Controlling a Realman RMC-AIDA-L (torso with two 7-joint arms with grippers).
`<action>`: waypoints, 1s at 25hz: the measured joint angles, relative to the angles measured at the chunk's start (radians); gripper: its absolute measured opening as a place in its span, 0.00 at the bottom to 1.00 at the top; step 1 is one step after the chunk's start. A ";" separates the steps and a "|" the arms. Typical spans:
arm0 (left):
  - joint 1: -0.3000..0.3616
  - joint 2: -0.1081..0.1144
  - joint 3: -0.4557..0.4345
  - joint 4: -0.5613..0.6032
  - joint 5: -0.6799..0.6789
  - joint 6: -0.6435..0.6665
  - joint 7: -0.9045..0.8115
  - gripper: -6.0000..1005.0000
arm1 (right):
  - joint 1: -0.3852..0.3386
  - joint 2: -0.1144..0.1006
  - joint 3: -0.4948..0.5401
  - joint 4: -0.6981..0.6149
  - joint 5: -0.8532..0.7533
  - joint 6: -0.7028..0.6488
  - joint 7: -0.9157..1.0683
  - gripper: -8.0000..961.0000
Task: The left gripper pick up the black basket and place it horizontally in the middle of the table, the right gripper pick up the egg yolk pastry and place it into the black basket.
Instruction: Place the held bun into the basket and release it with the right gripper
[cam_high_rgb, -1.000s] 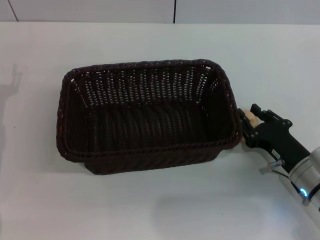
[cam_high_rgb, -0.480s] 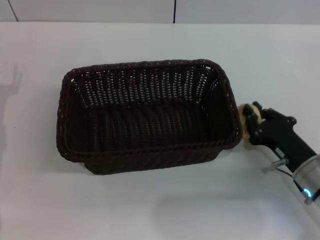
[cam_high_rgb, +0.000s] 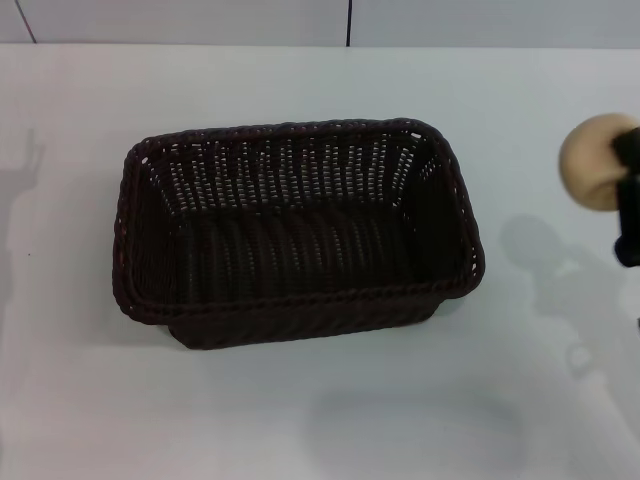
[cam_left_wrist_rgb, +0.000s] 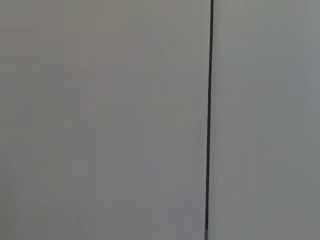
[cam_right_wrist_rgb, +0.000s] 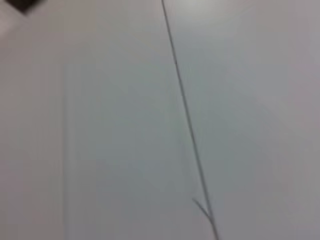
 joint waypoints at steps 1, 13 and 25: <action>0.000 0.000 0.000 0.000 0.000 0.000 0.000 0.82 | 0.009 0.000 0.000 0.000 -0.005 -0.018 0.000 0.12; 0.006 -0.001 0.000 0.000 0.000 -0.002 0.000 0.82 | 0.263 -0.004 0.003 0.018 -0.011 0.242 0.077 0.12; 0.018 -0.002 0.000 0.000 0.000 0.000 0.001 0.82 | 0.282 -0.005 0.008 0.023 -0.086 0.301 0.114 0.42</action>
